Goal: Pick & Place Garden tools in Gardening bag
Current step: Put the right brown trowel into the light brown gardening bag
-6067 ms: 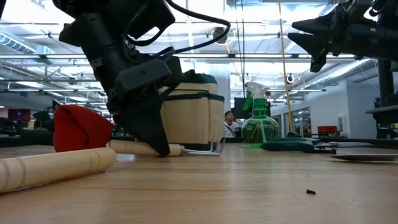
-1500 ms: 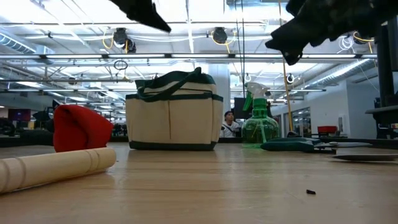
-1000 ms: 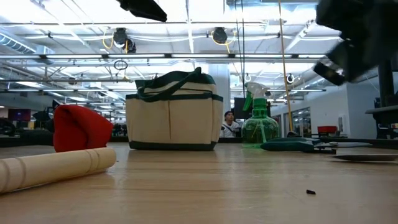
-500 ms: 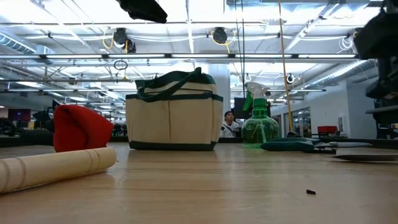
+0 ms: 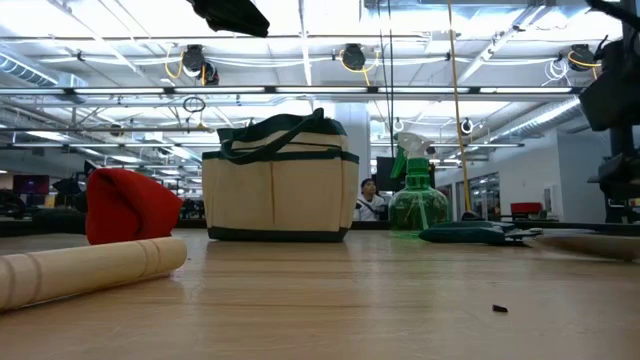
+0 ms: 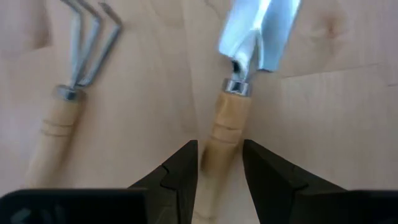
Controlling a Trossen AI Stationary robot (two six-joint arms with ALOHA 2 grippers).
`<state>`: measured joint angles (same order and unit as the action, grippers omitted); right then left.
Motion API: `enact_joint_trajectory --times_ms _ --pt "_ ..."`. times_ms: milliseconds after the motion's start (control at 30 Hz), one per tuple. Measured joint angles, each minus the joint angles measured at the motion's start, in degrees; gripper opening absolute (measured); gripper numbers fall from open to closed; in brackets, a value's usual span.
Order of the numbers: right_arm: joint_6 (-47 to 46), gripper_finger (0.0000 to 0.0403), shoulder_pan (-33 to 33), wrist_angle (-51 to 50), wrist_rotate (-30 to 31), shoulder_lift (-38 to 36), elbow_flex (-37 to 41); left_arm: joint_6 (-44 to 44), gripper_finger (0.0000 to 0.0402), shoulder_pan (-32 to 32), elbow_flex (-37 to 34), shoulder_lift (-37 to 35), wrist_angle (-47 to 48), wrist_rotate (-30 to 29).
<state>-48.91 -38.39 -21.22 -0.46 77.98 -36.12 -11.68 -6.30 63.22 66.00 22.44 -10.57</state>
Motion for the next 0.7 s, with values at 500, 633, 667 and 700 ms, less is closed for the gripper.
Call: enact_joint_trajectory --times_ms 500,633,667,700 --pt "0.51 0.0059 0.00 -0.14 2.01 1.90 -0.17 -0.02 0.0189 0.02 0.00 0.00 0.00 0.00" --pt "1.97 0.0059 0.00 0.52 2.01 1.87 -0.09 -0.02 0.0189 0.02 0.00 0.02 0.01 0.03" --pt "2.76 0.0062 0.00 0.96 2.08 1.60 -0.01 -0.02 0.0189 0.02 0.00 0.02 0.02 0.03" --pt "3.40 0.0066 0.00 1.61 2.35 1.37 0.08 -0.01 0.0189 0.04 0.00 0.02 0.02 0.04"
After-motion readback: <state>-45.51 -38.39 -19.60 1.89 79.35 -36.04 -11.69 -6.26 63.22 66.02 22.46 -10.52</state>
